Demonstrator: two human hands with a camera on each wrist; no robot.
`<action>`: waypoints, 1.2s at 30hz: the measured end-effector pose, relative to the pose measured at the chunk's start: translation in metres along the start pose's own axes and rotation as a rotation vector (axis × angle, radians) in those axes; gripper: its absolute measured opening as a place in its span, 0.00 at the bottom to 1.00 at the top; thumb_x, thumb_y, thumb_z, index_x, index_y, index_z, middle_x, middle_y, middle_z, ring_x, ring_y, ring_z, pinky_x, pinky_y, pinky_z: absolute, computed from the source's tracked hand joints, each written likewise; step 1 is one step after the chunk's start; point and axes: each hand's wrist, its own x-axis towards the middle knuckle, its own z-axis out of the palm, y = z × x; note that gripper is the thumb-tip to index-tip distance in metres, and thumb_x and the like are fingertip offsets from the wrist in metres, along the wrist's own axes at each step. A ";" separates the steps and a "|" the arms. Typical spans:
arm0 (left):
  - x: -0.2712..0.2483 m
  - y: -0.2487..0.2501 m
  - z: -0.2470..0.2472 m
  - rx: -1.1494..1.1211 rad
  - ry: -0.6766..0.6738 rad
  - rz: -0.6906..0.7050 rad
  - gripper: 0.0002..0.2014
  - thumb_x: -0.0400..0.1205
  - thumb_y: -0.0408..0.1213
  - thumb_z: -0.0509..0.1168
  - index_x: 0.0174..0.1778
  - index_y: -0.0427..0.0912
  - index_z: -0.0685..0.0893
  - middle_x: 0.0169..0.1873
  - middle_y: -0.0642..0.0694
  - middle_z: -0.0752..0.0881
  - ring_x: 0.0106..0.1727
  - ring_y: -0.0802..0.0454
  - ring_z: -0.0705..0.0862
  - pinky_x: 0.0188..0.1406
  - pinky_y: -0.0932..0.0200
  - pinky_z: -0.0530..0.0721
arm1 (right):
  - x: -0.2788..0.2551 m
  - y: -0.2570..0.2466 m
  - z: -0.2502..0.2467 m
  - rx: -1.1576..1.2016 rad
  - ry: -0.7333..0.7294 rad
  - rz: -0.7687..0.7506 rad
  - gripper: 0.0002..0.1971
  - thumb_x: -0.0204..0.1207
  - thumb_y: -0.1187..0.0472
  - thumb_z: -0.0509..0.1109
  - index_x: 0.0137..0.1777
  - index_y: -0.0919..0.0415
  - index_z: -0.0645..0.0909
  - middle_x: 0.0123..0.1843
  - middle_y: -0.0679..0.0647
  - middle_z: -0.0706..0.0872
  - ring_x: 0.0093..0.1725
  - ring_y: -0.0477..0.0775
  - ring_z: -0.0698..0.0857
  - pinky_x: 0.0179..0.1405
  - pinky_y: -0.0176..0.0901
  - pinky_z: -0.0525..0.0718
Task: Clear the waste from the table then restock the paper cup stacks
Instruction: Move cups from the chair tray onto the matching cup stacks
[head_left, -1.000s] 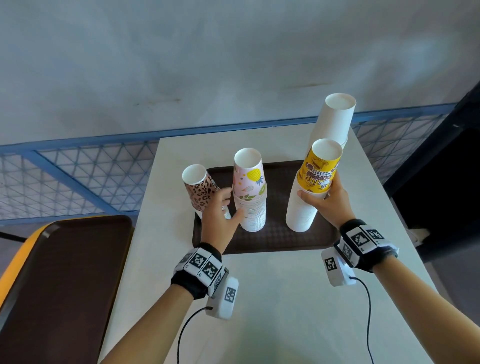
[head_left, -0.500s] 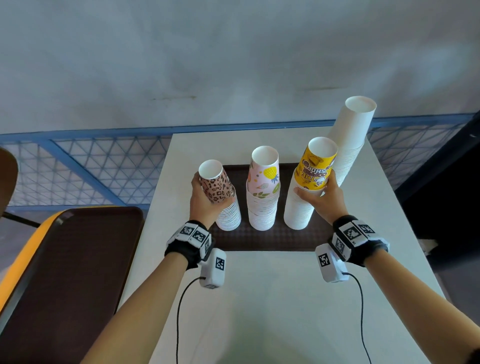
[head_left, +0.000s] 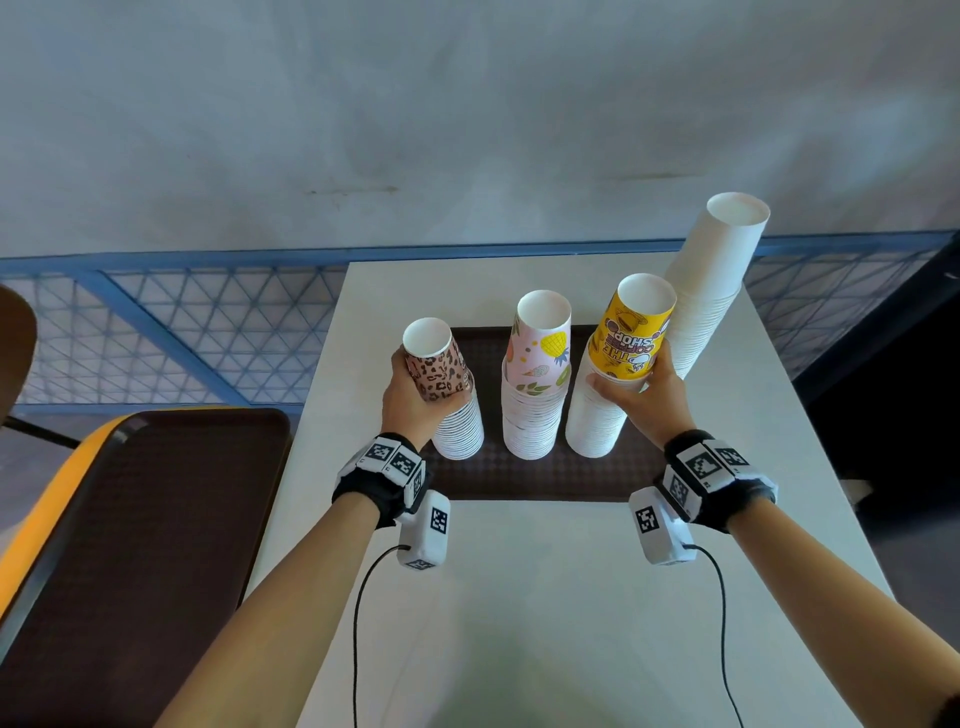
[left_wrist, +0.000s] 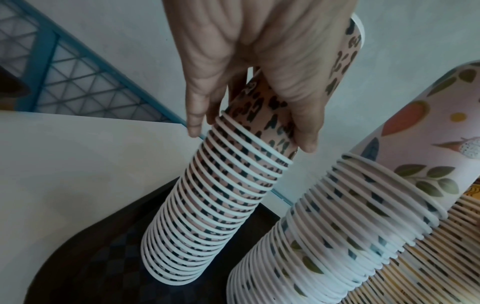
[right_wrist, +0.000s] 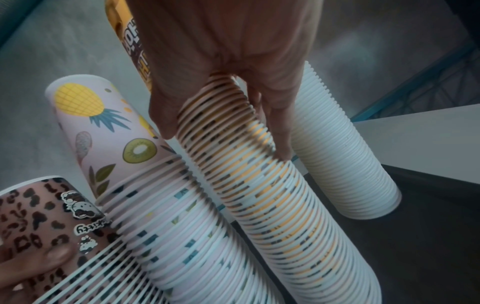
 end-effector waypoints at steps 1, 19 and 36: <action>-0.001 0.000 -0.001 -0.021 -0.005 0.005 0.49 0.61 0.39 0.81 0.74 0.43 0.60 0.70 0.41 0.75 0.71 0.43 0.75 0.72 0.47 0.74 | 0.000 0.000 0.000 -0.002 0.001 -0.001 0.33 0.64 0.63 0.80 0.68 0.60 0.70 0.65 0.58 0.83 0.57 0.54 0.82 0.57 0.41 0.76; -0.018 0.103 0.039 0.136 -0.240 0.342 0.50 0.64 0.43 0.79 0.78 0.50 0.56 0.65 0.40 0.76 0.57 0.49 0.79 0.57 0.55 0.80 | 0.002 0.001 -0.004 -0.014 -0.036 -0.017 0.38 0.65 0.61 0.80 0.73 0.58 0.65 0.68 0.57 0.82 0.65 0.58 0.81 0.60 0.42 0.76; -0.014 0.093 0.033 0.134 -0.172 0.343 0.39 0.68 0.38 0.77 0.71 0.46 0.64 0.58 0.42 0.82 0.55 0.43 0.82 0.52 0.51 0.84 | 0.008 0.010 0.005 -0.011 -0.044 -0.008 0.38 0.63 0.57 0.81 0.71 0.58 0.68 0.66 0.55 0.84 0.63 0.56 0.83 0.65 0.48 0.80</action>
